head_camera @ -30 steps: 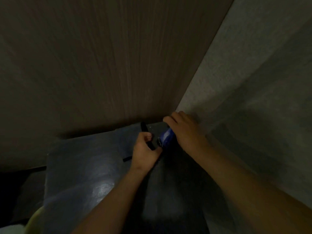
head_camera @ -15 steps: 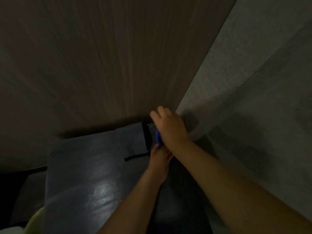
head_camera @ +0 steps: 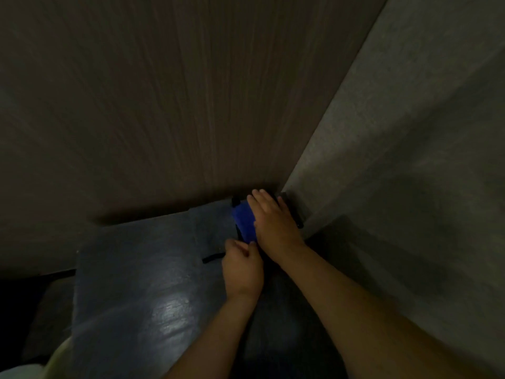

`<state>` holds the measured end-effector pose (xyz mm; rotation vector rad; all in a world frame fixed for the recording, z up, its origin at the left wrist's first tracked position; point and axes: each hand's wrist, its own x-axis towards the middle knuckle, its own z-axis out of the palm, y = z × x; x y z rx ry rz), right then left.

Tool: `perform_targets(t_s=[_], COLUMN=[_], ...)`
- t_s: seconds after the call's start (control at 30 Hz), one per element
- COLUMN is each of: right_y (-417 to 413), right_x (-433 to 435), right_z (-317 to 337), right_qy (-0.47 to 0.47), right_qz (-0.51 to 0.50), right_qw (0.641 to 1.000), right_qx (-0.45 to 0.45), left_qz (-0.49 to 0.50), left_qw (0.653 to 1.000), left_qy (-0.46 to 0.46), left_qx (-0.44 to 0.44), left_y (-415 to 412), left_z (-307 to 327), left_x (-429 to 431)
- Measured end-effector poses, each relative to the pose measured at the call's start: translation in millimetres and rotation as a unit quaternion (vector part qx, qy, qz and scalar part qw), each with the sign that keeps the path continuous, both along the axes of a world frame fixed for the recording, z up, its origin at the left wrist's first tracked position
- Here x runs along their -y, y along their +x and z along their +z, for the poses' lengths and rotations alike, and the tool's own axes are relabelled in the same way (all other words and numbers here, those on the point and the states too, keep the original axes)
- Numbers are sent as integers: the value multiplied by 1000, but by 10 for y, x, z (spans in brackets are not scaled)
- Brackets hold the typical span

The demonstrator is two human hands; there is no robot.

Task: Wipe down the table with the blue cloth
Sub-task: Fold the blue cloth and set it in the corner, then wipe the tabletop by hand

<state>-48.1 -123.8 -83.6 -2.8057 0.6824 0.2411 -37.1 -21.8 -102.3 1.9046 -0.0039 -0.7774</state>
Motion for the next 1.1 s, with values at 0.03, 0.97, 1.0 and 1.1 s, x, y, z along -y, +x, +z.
perform_targets(t_s=[0.03,0.97,1.0,1.1], right_y=[-37,41,92,187], right_x=[27,-315,-391,-520], right_z=[-10,-97,-112,-146], right_qy=[-6,19,-8,-80], right_qz=[-7,78,89,109], right_qw=[1000,996,994,985], right_qx=[-14,-47,-59,-110], left_qz=[-27,-303,-327,-388], left_qw=[996,820,816,793], left_qy=[-12,264,270,288], left_qx=[80,408,393,372], left_y=[24,392,419,477], left_z=[26,-272,-284,-324], left_x=[-7,-300,-363,-483])
